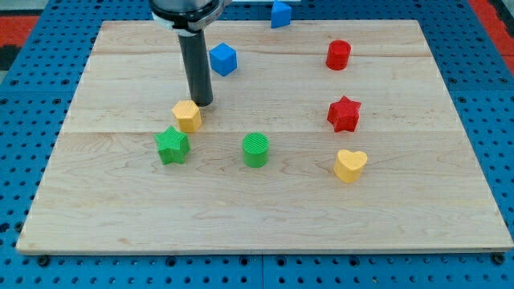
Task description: Push the yellow hexagon above the green circle
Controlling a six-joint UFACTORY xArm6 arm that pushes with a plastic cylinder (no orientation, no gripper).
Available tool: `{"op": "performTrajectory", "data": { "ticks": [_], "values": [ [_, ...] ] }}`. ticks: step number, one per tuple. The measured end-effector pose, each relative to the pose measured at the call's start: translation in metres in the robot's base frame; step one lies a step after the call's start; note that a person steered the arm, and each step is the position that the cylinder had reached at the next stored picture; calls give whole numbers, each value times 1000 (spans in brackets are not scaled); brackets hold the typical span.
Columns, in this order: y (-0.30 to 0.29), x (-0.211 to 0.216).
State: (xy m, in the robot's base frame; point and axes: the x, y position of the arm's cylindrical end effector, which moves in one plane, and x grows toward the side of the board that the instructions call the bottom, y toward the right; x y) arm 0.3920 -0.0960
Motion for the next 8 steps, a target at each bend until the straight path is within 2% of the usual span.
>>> {"op": "performTrajectory", "data": {
  "ticks": [2, 3, 4, 6, 8],
  "values": [
    [-79, 35],
    [-92, 74],
    [-60, 92],
    [-33, 36],
    [-59, 13]
  ]
}}
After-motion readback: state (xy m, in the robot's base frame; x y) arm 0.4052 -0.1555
